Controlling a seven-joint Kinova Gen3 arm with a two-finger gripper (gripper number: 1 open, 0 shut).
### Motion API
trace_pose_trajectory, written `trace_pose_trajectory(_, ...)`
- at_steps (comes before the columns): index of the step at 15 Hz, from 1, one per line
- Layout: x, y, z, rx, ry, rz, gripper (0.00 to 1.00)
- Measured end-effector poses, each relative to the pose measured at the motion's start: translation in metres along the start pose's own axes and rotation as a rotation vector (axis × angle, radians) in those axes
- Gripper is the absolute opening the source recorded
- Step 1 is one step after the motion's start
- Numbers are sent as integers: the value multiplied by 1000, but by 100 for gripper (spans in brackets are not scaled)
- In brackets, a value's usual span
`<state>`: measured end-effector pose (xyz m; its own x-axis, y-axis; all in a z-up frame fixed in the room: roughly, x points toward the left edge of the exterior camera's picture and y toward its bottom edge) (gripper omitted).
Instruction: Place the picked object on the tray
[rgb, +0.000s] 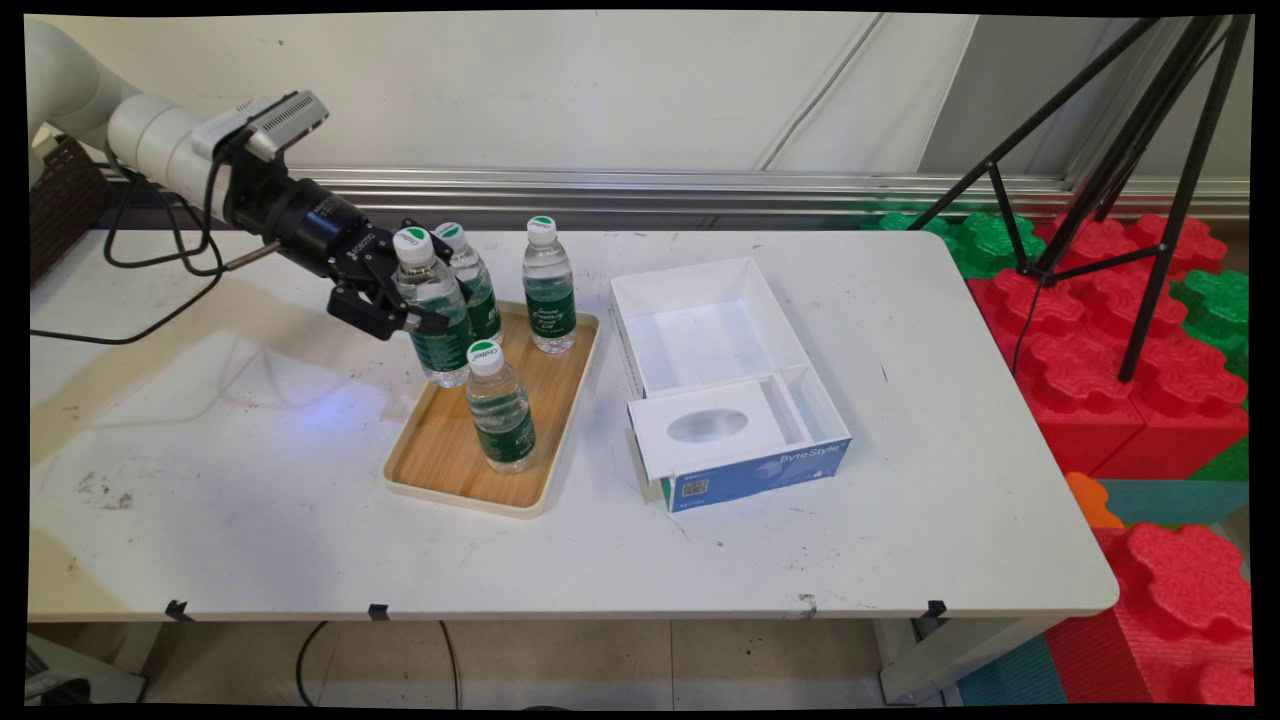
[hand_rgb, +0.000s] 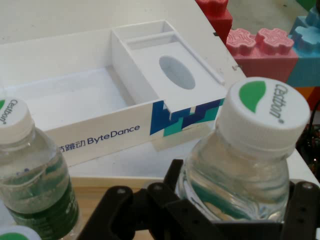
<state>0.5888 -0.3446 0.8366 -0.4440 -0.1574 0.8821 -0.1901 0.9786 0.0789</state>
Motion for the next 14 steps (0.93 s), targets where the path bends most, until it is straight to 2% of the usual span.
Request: trace_pose_trajectory(14,-24,-9,16,8,-25,5,0)
